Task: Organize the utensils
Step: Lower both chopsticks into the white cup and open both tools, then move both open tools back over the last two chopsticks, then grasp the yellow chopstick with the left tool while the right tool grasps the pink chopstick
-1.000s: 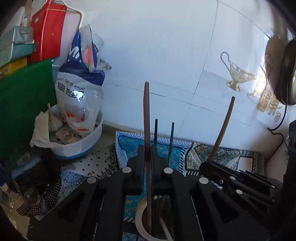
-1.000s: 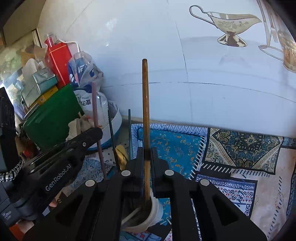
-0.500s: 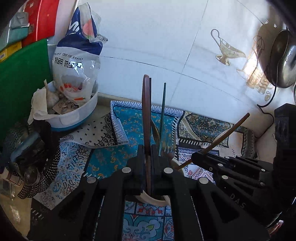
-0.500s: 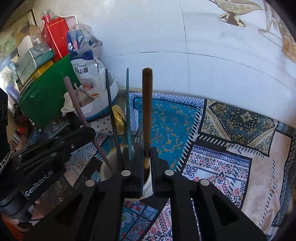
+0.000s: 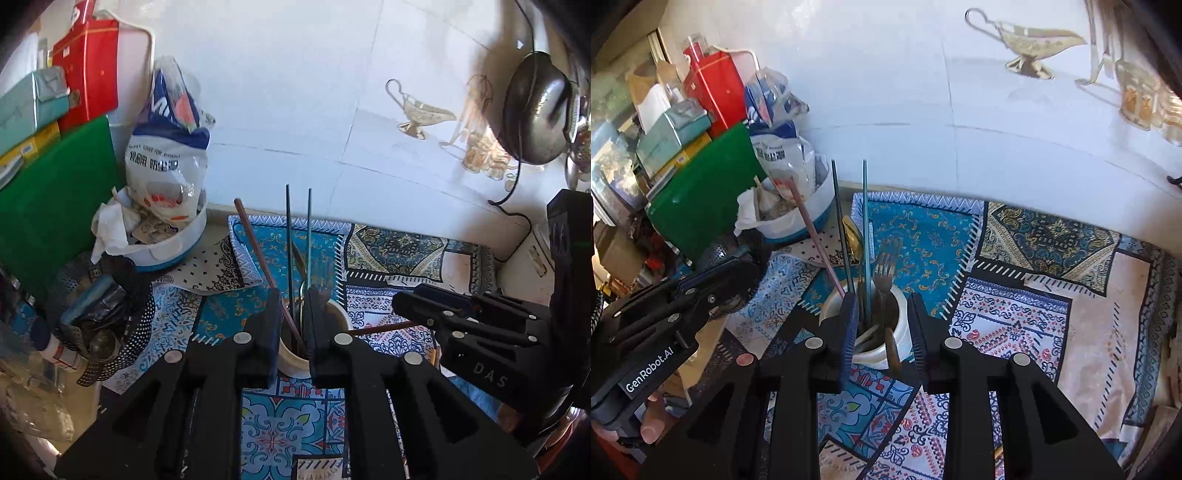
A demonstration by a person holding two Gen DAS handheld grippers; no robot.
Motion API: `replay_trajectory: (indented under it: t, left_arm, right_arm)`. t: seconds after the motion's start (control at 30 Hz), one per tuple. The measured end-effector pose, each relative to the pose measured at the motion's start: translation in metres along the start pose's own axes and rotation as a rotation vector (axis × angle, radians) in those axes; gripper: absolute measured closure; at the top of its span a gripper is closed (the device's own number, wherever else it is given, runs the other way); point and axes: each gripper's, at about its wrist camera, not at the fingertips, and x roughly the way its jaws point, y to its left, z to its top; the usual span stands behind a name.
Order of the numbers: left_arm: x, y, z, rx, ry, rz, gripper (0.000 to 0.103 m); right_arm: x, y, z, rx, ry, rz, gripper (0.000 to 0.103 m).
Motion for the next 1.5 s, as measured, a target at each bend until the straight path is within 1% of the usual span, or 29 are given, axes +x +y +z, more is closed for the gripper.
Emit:
replay_trajectory:
  t: [0.03, 0.2, 0.3, 0.37, 0.53, 0.7, 0.83, 0.97, 1.13, 1.27, 1.33, 1.47, 1.5]
  left_arm:
    - [-0.006, -0.002, 0.001, 0.010, -0.008, -0.001, 0.086]
    - [-0.033, -0.020, 0.006, 0.064, -0.045, -0.017, 0.081]
    - [-0.045, -0.033, 0.007, 0.093, -0.067, -0.045, 0.077]
    - [-0.052, -0.044, 0.006, 0.111, -0.079, -0.071, 0.075]
    - [-0.053, -0.075, -0.001, 0.175, -0.065, -0.141, 0.075]
    - [-0.048, -0.108, -0.016, 0.233, -0.022, -0.218, 0.074]
    - [-0.032, -0.134, -0.032, 0.290, 0.039, -0.262, 0.073]
    - [-0.009, -0.154, -0.053, 0.346, 0.117, -0.289, 0.073]
    - [0.033, -0.175, -0.087, 0.396, 0.265, -0.315, 0.073]
    - [0.071, -0.187, -0.113, 0.445, 0.363, -0.304, 0.073]
    - [0.094, -0.190, -0.127, 0.465, 0.420, -0.282, 0.073]
    - [0.131, -0.188, -0.147, 0.451, 0.553, -0.285, 0.074]
    - [0.137, -0.188, -0.150, 0.446, 0.570, -0.285, 0.078]
  right_arm:
    - [-0.006, 0.000, 0.000, 0.000, -0.009, -0.002, 0.078]
    - [-0.042, 0.002, -0.004, -0.001, -0.065, -0.036, 0.076]
    - [-0.063, -0.001, -0.008, 0.009, -0.100, -0.065, 0.075]
    - [-0.076, -0.005, -0.012, 0.025, -0.117, -0.080, 0.075]
    - [-0.102, -0.020, -0.027, 0.065, -0.138, -0.142, 0.075]
    - [-0.123, -0.039, -0.047, 0.124, -0.143, -0.215, 0.075]
    - [-0.132, -0.061, -0.070, 0.207, -0.124, -0.258, 0.074]
    - [-0.129, -0.085, -0.096, 0.296, -0.075, -0.305, 0.074]
    - [-0.118, -0.109, -0.125, 0.375, -0.004, -0.367, 0.074]
    - [-0.109, -0.124, -0.148, 0.441, 0.045, -0.374, 0.074]
    - [-0.103, -0.130, -0.156, 0.463, 0.070, -0.382, 0.074]
    - [-0.090, -0.138, -0.171, 0.493, 0.118, -0.380, 0.074]
    - [-0.087, -0.139, -0.174, 0.496, 0.130, -0.380, 0.074]
